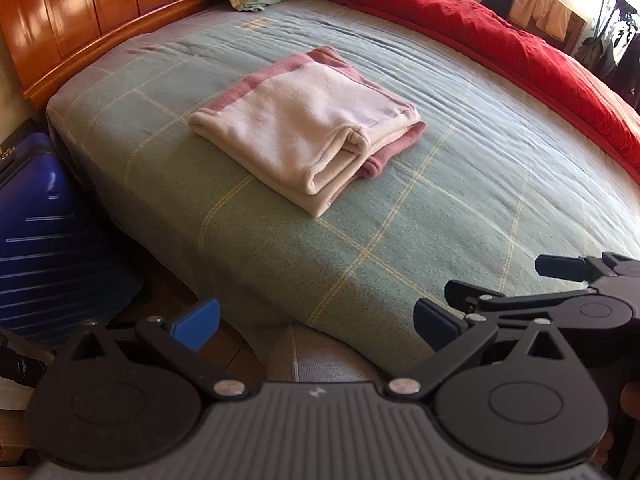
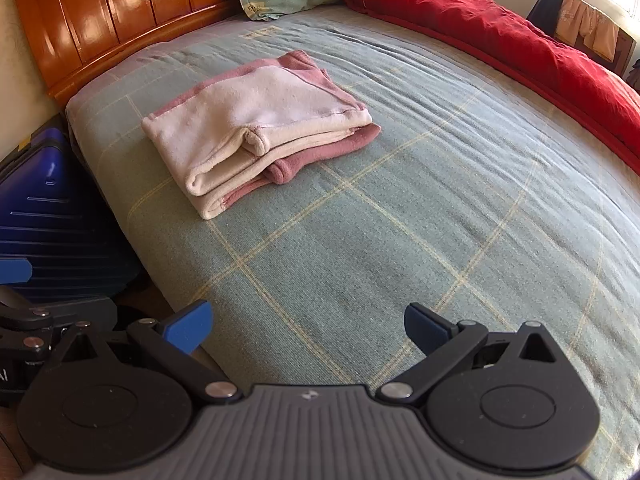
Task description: Fold clothes
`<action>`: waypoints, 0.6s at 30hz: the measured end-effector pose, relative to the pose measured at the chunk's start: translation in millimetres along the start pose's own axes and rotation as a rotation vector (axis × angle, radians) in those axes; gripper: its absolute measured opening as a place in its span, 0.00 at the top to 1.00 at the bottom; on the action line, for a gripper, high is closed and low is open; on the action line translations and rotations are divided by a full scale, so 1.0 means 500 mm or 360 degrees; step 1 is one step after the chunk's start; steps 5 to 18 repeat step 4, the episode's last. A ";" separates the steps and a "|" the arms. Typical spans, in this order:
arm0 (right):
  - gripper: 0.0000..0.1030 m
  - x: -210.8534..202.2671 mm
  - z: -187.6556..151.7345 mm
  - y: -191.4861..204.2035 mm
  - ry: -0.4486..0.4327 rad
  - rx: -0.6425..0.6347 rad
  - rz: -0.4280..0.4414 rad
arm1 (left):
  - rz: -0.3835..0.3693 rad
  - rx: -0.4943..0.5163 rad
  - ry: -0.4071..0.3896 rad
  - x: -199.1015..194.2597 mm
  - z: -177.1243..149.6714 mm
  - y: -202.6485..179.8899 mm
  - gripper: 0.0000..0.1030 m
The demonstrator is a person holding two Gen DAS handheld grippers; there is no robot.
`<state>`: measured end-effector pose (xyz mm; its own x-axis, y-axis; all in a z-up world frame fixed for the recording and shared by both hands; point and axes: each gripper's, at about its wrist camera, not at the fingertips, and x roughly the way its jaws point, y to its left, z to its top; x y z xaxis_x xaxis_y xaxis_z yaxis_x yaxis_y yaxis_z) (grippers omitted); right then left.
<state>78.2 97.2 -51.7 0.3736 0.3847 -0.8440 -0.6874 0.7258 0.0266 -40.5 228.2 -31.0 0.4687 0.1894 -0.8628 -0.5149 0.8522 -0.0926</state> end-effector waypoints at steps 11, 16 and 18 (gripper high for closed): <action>0.00 0.001 0.000 0.001 0.0004 -0.0005 -0.0011 | -0.0009 0.0013 0.0013 0.002 -0.001 0.001 0.01; 0.00 0.001 0.000 0.001 0.0004 -0.0005 -0.0011 | -0.0009 0.0013 0.0013 0.002 -0.001 0.001 0.01; 0.00 0.001 0.000 0.001 0.0004 -0.0005 -0.0011 | -0.0009 0.0013 0.0013 0.002 -0.001 0.001 0.01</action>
